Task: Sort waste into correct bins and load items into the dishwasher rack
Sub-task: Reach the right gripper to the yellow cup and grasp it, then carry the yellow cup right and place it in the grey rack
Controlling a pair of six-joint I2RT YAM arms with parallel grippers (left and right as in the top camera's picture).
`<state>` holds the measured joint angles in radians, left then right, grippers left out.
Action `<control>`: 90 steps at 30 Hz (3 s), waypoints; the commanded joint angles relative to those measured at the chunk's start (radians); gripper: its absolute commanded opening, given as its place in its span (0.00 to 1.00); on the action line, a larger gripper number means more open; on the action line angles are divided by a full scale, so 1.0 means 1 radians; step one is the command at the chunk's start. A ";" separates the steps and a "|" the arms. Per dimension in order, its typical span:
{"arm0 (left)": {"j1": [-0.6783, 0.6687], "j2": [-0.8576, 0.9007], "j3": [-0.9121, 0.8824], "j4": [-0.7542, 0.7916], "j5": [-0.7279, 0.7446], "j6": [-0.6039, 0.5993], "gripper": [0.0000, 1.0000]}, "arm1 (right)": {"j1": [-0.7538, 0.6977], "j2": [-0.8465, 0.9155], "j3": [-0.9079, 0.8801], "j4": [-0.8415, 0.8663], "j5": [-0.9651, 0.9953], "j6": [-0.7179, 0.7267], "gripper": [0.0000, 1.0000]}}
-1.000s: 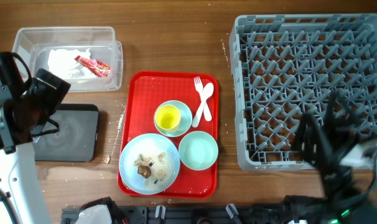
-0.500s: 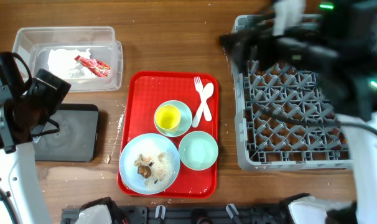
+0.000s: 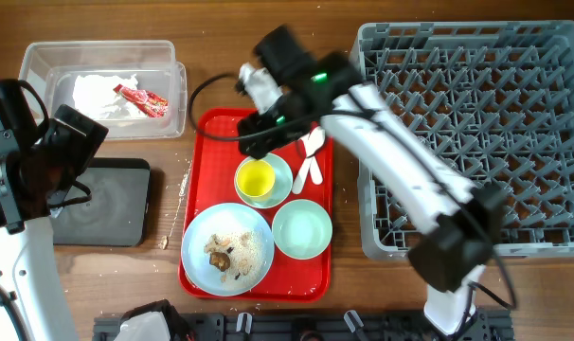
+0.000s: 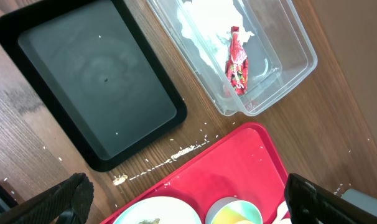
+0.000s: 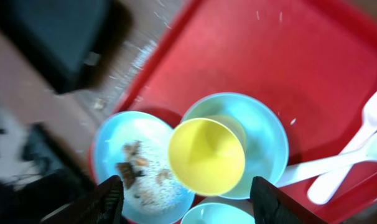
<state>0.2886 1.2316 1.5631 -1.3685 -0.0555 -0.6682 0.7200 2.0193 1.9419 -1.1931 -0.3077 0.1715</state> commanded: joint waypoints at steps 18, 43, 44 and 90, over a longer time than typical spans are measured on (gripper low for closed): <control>0.002 0.000 0.000 0.002 -0.010 0.002 1.00 | 0.241 0.195 -0.040 0.066 0.420 0.378 0.33; 0.002 0.000 0.000 0.002 -0.010 0.002 1.00 | -0.278 -0.203 0.135 -0.100 -0.049 -0.024 0.04; 0.002 0.000 0.001 0.002 -0.010 0.002 1.00 | -0.389 -0.218 0.135 -0.108 -0.119 -0.067 0.04; 0.002 0.000 0.000 0.002 -0.010 0.002 1.00 | -1.204 -0.088 -0.187 -0.048 -0.072 0.089 0.16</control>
<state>0.2882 1.2316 1.5631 -1.3685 -0.0555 -0.6682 -0.4904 2.0819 1.7542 -1.2469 -0.6357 0.0872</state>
